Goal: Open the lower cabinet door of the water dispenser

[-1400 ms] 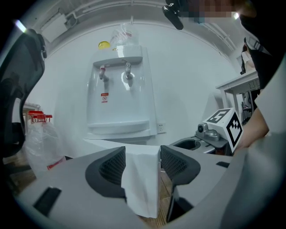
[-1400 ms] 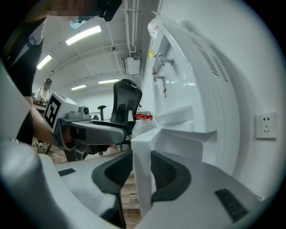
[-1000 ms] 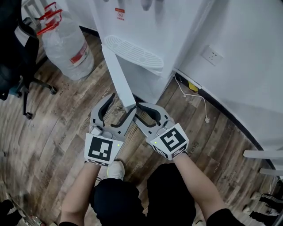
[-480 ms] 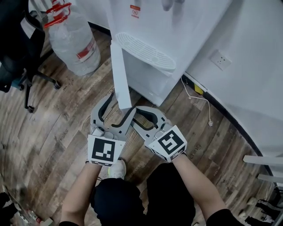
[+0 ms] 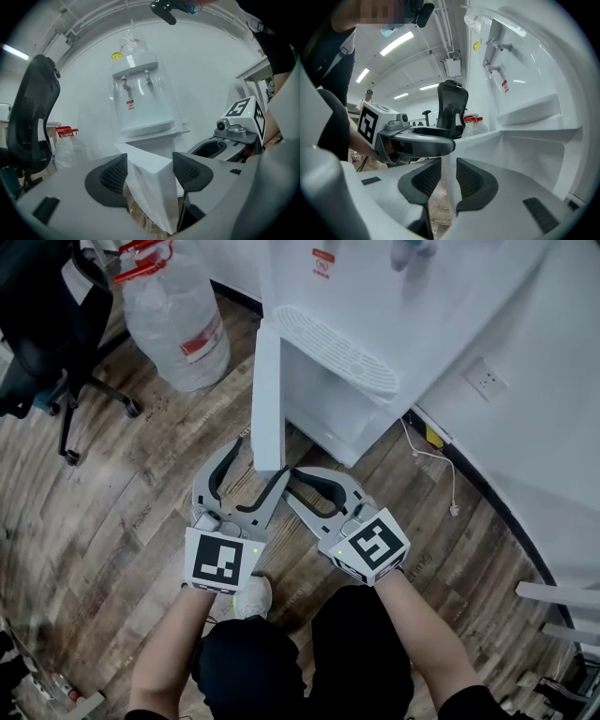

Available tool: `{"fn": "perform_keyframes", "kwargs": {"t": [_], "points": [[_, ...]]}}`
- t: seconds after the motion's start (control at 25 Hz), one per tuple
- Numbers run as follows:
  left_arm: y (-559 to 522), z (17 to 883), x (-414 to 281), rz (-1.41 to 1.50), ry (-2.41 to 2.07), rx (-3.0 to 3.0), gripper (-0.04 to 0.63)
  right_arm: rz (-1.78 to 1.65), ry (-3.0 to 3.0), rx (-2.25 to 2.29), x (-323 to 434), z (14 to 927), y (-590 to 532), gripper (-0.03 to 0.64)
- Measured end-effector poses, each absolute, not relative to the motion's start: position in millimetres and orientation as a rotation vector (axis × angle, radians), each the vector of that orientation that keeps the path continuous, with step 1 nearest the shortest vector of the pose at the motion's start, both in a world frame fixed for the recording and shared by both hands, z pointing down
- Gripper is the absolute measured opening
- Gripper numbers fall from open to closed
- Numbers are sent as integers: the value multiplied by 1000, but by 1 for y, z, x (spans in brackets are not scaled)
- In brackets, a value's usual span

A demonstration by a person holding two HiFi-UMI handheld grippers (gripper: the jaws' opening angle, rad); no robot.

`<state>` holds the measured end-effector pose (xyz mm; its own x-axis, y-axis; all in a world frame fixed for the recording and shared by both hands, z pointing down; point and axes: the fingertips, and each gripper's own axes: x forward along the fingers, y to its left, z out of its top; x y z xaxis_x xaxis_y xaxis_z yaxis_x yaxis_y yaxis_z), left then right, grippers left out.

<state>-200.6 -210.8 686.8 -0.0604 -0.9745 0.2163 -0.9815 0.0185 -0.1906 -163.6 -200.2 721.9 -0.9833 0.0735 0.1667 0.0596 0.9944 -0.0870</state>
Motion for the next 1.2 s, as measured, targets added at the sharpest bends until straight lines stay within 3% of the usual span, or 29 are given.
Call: {"fn": "perform_keyframes", "kwargs": {"t": [0.56, 1.2], "points": [[-184, 694, -239, 429, -2303, 2000, 296, 132, -2980, -129, -176, 717, -193, 37], [-161, 699, -285, 430, -2381, 1890, 295, 128, -2973, -178, -201, 720, -182, 26]]}}
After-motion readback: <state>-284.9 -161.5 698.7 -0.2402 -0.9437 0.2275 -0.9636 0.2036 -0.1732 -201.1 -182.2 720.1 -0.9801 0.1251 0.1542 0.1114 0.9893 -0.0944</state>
